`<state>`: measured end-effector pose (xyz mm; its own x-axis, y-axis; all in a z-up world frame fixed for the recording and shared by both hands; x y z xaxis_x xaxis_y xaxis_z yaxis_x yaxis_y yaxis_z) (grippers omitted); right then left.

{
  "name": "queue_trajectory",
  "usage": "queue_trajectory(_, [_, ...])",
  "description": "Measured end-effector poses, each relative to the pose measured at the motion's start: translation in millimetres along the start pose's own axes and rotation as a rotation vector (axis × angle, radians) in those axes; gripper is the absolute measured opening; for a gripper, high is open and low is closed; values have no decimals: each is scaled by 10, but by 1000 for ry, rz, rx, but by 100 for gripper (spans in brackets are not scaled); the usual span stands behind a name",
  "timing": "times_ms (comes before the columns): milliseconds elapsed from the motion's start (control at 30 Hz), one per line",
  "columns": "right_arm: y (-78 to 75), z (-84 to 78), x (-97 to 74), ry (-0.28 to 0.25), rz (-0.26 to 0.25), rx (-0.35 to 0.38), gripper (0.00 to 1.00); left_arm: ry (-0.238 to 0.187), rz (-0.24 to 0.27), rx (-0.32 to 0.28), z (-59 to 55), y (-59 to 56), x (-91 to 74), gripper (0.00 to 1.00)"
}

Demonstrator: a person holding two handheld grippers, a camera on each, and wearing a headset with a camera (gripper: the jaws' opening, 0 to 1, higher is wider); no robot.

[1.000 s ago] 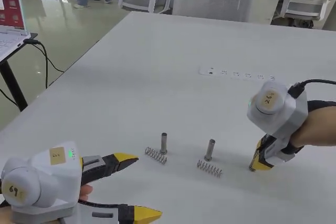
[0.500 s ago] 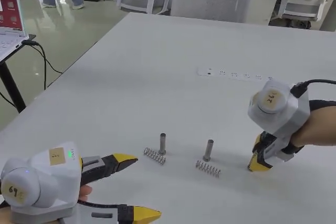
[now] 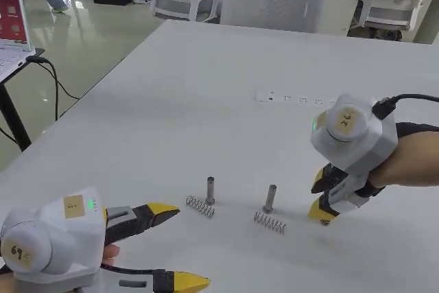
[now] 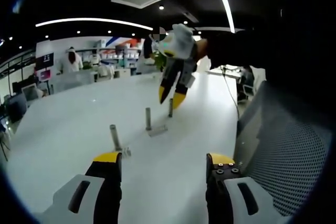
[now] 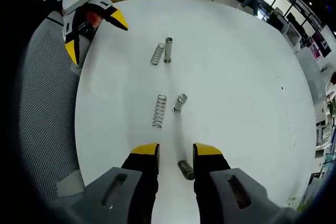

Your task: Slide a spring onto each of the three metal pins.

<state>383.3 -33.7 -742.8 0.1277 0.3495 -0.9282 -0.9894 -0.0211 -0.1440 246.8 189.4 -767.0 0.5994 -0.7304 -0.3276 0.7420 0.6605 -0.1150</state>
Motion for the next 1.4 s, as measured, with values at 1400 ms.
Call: queue_trajectory(1400, [166,178,562,36,58,64,8,1,2,-4,5,-8,-17,57])
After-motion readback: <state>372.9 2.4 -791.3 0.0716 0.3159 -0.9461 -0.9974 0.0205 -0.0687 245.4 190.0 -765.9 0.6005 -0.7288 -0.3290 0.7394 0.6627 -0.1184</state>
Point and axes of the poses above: the centre of the closed fingertips' face, and the gripper's own axes: x roughly forward along the fingers, y roughly to its left, z roughly out of its top, the point moved 8 cm from there along -x, roughly backward along the fingers, and after that the axes turned 6 degrees about -x, right-handed, at the moved point
